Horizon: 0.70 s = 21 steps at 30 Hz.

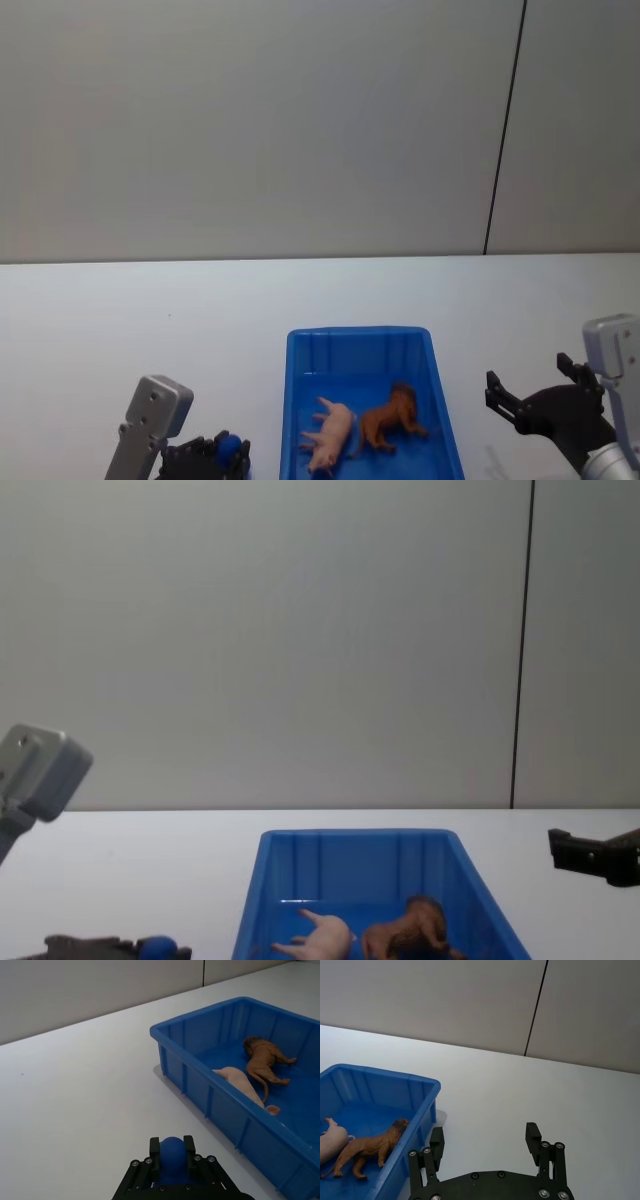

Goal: Pick up the two dolls from the table and place them into the box.

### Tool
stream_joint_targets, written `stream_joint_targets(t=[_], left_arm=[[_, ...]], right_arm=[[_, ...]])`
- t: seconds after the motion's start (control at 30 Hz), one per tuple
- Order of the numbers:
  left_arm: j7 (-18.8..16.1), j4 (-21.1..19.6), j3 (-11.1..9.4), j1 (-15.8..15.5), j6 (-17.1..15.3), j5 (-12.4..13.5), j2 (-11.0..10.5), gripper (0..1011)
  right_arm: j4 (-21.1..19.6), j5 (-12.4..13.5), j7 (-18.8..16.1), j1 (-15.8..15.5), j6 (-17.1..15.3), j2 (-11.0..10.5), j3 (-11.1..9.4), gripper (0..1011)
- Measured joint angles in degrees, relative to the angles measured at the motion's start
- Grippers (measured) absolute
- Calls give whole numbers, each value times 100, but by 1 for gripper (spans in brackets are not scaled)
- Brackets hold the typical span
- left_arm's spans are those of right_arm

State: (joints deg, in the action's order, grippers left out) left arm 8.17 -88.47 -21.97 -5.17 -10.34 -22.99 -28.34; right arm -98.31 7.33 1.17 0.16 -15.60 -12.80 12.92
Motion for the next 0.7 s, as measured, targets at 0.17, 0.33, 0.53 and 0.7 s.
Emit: stream_joint_targets(t=[0.17, 0.33, 0.53, 0.7], left_arm=[[-39, -171, 50, 2, 60, 66, -43, 254], [-56, -374, 110, -17, 99, 149, -99, 226], [65, -612, 186, -92, 160, 254, -157, 198], [289, -726, 225, -176, 242, 291, -167, 171]], right_arm=[[0, 0, 0, 0, 0, 0, 0, 1001], [0, 0, 0, 0, 0, 0, 0, 1001], [0, 0, -1, 0, 0, 0, 0, 1001], [0, 0, 0, 0, 0, 0, 0, 1001]])
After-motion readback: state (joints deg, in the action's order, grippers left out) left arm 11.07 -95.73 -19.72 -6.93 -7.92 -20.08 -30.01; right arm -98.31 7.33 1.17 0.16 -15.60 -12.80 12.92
